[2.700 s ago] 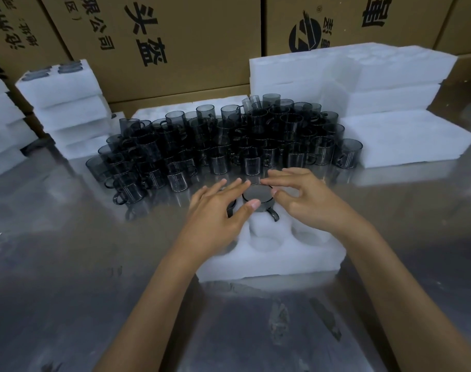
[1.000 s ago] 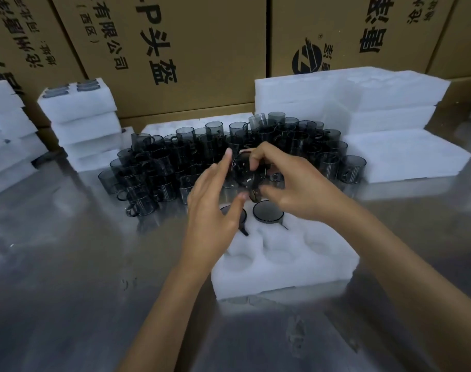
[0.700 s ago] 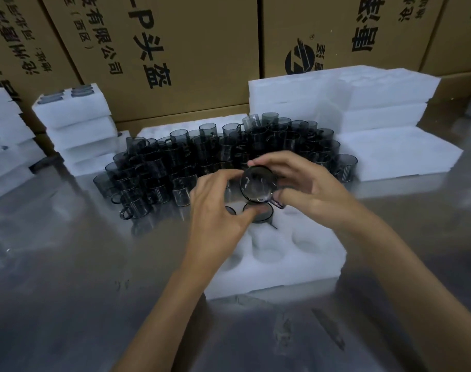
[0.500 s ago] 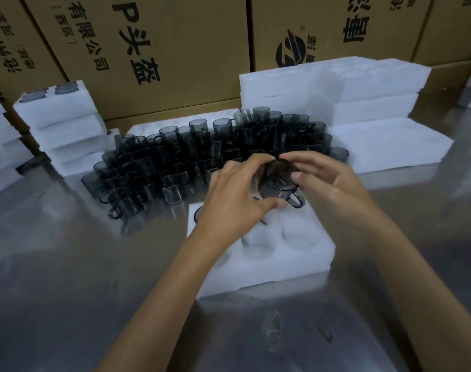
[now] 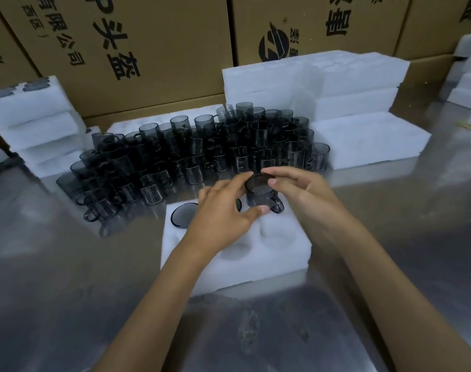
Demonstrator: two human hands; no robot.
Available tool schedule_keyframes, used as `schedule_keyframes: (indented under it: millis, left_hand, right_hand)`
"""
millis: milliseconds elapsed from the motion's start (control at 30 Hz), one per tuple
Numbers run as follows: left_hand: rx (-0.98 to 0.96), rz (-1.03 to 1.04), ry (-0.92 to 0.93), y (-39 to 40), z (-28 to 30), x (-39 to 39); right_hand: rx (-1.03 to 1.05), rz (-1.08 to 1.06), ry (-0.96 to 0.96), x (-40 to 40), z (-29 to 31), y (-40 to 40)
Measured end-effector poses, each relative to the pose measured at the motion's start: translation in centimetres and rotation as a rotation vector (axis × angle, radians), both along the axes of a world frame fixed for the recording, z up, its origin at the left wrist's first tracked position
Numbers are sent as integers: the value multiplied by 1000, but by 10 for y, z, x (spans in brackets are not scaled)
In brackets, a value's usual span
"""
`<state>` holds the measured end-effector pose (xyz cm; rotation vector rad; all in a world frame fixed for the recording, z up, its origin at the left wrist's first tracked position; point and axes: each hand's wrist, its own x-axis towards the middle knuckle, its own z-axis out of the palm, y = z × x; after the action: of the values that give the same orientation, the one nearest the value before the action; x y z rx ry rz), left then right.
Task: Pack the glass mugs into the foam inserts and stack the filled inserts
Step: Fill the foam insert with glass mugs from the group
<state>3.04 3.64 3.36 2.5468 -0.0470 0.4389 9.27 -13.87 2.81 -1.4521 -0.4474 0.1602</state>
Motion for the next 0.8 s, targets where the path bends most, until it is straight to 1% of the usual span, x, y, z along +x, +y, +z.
schedule_keyframes:
  millis: [267, 333, 433, 567, 667, 800]
  left_hand:
    - [40, 2, 44, -2, -1, -3]
    - [68, 21, 43, -3, -1, -3]
    - [136, 63, -19, -8, -1, -5]
    - [124, 106, 8, -7, -1, -8]
    - [75, 62, -9, -5, 0, -7]
    - [133, 43, 24, -3, 0, -5]
  right_hand:
    - [-35, -27, 8, 2, 0, -3]
    - [-27, -17, 36, 3, -2, -2]
    - [-75, -8, 31, 4, -6, -1]
    - [-96, 10, 30, 5, -8, -3]
    - [-93, 38, 27, 5, -8, -5]
    - [-109, 89, 53, 8, -11, -9]
